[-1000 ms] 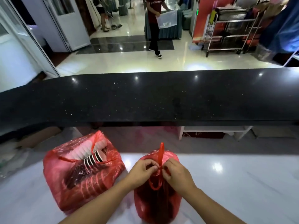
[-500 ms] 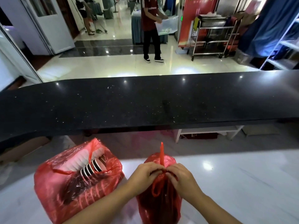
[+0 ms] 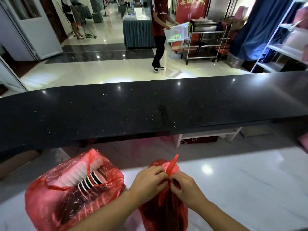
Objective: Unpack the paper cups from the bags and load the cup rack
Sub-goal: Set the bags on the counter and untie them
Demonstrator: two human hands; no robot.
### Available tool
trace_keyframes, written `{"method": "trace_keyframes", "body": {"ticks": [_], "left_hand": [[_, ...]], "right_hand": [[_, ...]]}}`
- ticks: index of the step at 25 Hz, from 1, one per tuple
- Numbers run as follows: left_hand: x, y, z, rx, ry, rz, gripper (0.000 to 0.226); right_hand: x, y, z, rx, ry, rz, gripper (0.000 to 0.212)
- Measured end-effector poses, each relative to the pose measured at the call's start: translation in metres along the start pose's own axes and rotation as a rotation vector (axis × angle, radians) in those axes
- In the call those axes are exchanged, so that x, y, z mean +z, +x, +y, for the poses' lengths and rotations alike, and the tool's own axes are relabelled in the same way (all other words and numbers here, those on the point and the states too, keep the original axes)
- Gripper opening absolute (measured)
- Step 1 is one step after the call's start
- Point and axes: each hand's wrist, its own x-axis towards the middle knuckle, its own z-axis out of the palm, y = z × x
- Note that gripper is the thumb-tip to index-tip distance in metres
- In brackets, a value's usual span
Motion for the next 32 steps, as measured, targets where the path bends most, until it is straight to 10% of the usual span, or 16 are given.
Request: {"method": "trace_keyframes", "body": {"ticks": [4,10,20,25,32], "left_hand": [[-0.001,0.003,0.001,-0.028,0.006,-0.038,0.016],[-0.004,0.007,0.009,-0.676,-0.535,0.091,0.005],[-0.013,0.013,0.008,-0.581,-0.475,-0.061,0.003],[-0.021,0.025,0.002,-0.808,-0.725,-0.077,0.013],[-0.03,0.025,-0.015,-0.896,-0.644,-0.028,0.01]], "right_hand": [[-0.003,0.004,-0.003,0.04,0.032,-0.015,0.013],[-0.008,-0.004,0.009,0.092,0.001,0.03,0.02],[-0.007,-0.005,-0.006,-0.076,-0.045,0.075,0.015],[-0.011,0.005,-0.021,0.329,0.401,0.269,0.022],[-0.04,0.016,-0.012,0.517,0.698,-0.042,0.016]]}}
